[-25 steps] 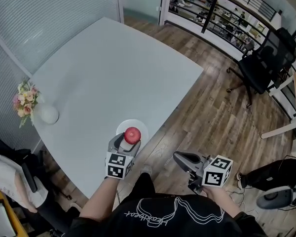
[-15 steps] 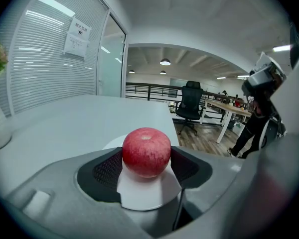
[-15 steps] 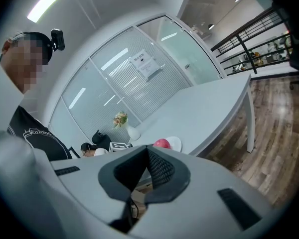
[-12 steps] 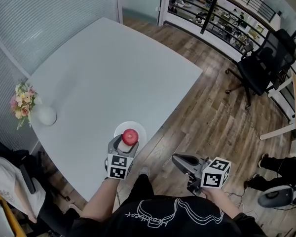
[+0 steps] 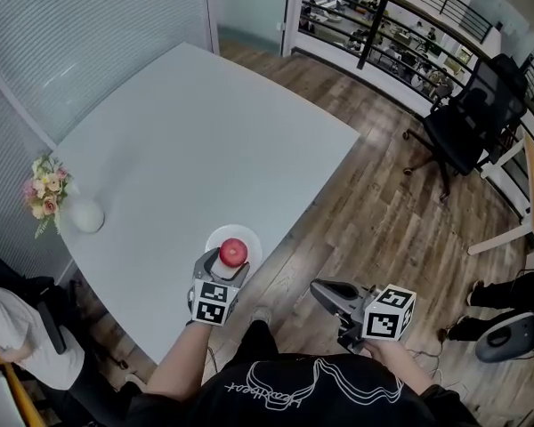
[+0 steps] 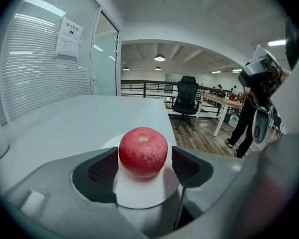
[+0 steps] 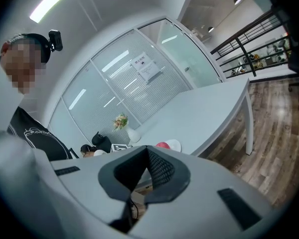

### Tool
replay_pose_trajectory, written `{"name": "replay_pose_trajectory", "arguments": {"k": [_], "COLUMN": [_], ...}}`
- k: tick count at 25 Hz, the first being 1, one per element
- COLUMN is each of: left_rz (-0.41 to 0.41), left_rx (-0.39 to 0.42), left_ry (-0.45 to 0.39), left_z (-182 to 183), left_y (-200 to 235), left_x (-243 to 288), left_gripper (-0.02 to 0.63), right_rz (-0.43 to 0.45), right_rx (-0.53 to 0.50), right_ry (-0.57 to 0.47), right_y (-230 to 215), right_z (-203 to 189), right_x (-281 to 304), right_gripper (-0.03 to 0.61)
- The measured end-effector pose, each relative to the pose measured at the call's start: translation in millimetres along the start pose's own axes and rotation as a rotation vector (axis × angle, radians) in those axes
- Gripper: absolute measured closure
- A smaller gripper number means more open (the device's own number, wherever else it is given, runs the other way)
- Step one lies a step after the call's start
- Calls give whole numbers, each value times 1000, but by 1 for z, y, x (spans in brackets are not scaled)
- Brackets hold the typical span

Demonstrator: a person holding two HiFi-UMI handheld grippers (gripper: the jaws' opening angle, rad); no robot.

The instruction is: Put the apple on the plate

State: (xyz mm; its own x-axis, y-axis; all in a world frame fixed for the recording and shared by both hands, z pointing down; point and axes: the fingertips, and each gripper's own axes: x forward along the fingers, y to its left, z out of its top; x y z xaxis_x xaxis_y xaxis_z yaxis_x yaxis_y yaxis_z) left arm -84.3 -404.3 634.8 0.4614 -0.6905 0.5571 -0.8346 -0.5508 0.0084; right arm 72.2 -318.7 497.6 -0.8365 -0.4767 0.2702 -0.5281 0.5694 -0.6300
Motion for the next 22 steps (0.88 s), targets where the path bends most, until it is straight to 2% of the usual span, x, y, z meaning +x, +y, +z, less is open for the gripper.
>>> {"name": "replay_pose_trajectory", "arguments": {"k": [8, 15, 18, 22], "left_rz": [4, 41, -1, -127], "left_rx": [-31, -71, -129, -242], "left_ry": [-42, -135, -188, -235], "left_z": [23, 57, 68, 75], "left_y": [-8, -16, -35, -72], "left_x": [-24, -81, -107, -139], "left_gripper": [273, 275, 278, 293], "right_rz": [3, 68, 99, 148], "right_rx": [-43, -68, -80, -110], "right_ry": [-12, -56, -70, -84], "right_y": [12, 36, 47, 69], "right_z": [2, 0, -1, -5], "right_x": [-8, -17, -20, -25], "right_gripper": [571, 569, 569, 569]}}
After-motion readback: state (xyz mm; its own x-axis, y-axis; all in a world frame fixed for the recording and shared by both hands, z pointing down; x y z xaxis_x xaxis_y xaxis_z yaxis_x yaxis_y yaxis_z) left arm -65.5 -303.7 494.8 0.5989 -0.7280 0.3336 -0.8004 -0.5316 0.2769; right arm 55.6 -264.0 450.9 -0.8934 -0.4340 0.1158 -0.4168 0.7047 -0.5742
